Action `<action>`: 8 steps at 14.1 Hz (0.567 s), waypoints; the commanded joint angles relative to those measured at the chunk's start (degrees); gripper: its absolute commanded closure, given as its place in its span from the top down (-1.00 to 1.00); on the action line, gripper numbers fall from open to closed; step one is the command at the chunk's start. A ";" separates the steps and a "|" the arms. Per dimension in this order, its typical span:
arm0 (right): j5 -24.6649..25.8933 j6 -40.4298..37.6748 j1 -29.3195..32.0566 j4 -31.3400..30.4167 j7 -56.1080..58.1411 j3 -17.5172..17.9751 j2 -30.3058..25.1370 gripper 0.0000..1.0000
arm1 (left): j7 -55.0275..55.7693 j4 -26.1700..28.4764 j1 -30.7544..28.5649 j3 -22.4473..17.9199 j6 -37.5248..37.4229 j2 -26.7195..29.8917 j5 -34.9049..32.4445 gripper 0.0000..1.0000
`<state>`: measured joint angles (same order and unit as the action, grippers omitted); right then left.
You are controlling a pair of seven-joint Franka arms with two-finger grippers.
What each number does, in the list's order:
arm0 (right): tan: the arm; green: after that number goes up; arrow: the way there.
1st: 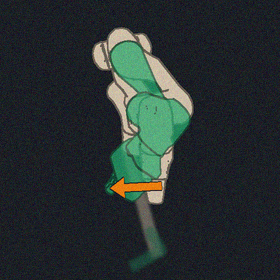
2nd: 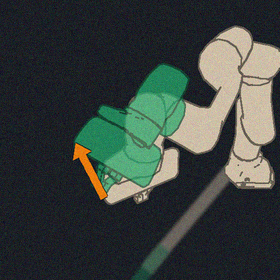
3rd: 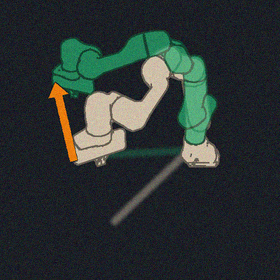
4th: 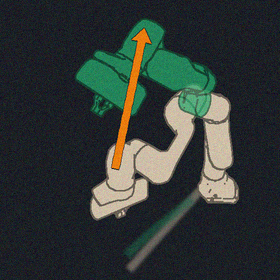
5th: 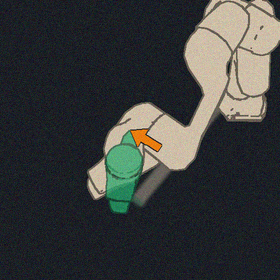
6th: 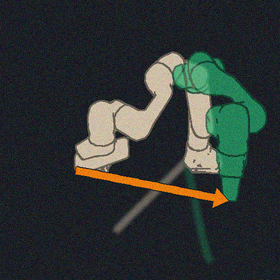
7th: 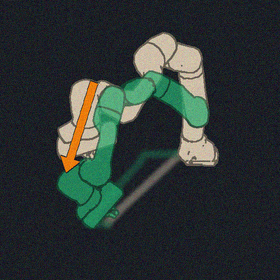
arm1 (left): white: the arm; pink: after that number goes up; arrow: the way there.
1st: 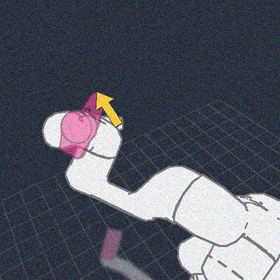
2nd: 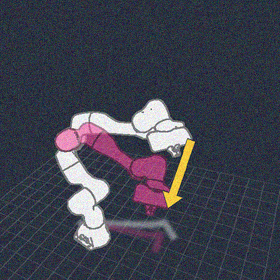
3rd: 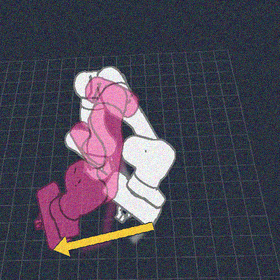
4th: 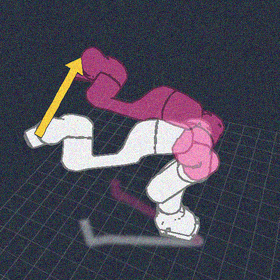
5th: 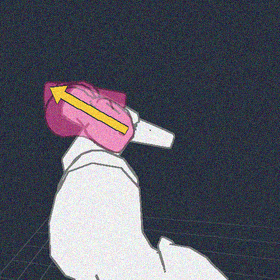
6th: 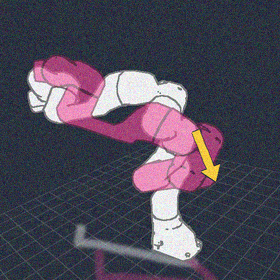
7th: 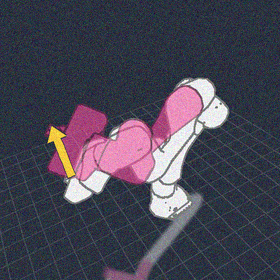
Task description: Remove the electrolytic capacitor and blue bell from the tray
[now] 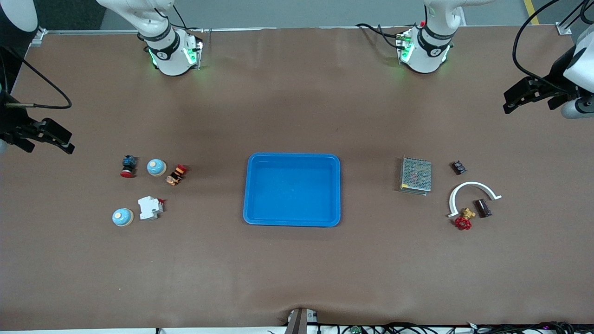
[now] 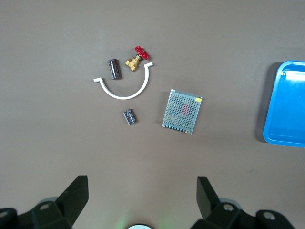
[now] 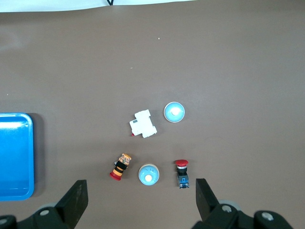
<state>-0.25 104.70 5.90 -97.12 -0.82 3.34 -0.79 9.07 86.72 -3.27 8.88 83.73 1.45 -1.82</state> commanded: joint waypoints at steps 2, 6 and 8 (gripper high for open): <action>-0.63 -0.46 -2.89 1.67 -0.76 -1.82 1.50 1.00 | -1.34 -0.32 -0.34 0.17 -0.77 0.13 1.21 1.00; -0.89 -0.28 -9.41 1.67 -0.76 -9.23 1.67 1.00 | -1.34 -0.50 -0.25 0.26 -0.77 -0.49 1.21 1.00; -0.89 -0.37 -9.24 1.67 -0.67 -9.23 1.67 1.00 | -1.43 -0.59 -0.25 0.26 -0.77 -0.49 1.12 1.00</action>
<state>-0.39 104.81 -2.41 -96.70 -0.84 -4.83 0.36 9.07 86.83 -3.18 8.95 83.73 1.02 -1.82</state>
